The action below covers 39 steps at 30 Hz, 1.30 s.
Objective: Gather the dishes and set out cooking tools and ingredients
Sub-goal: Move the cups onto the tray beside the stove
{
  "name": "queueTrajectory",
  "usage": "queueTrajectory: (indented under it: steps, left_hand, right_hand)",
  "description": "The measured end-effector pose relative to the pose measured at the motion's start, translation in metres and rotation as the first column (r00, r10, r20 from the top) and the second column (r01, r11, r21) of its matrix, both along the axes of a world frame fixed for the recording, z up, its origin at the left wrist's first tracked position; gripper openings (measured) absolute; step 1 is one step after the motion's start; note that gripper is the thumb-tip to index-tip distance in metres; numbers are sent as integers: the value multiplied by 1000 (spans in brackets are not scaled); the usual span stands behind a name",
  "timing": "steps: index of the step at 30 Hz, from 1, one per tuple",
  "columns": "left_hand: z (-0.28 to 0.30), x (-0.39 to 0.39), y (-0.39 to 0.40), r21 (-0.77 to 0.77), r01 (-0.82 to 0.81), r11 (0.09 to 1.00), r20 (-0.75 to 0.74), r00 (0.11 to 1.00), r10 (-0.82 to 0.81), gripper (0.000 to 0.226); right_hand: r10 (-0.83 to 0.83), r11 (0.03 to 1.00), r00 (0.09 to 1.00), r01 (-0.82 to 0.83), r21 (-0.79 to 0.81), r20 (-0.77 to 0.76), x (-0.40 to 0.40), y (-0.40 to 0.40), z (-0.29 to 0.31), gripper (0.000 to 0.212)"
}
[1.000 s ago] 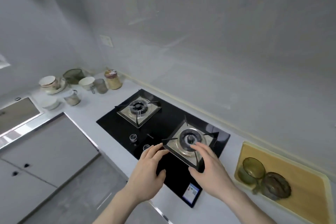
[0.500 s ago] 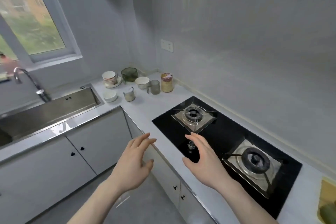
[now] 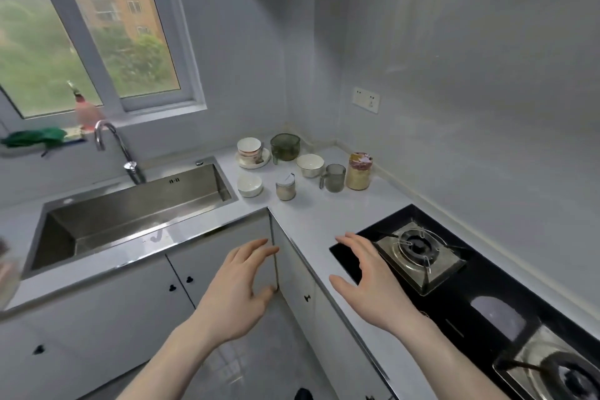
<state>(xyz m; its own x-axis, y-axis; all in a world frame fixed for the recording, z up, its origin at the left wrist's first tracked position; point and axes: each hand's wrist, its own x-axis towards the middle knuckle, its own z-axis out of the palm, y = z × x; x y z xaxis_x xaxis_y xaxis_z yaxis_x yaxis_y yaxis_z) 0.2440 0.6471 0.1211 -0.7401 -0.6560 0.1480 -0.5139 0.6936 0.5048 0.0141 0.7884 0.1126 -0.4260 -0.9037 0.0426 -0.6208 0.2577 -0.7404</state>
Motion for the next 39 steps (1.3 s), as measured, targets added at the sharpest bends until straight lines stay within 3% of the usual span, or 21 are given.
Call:
queueTrajectory:
  steps: [12, 20, 31, 39]
  left_hand:
    - [10, -22, -191, 17, -135, 991, 35, 990, 134, 58]
    - [-4, -44, -283, 54, -153, 987, 36, 988, 151, 57]
    - [-36, -112, -430, 134, 101, 986, 111, 987, -116, 54]
    - [-54, -140, -538, 167, 178, 970, 179, 962, -207, 55]
  right_hand:
    - [86, 996, 990, -82, -41, 113, -43, -212, -15, 63]
    - [61, 998, 994, -60, -11, 91, -79, -299, -13, 63]
    - [-223, 972, 968, 212, 103, 112, -109, -363, -48, 63]
    - [-402, 914, 903, 385, 132, 150, -94, -408, -63, 61]
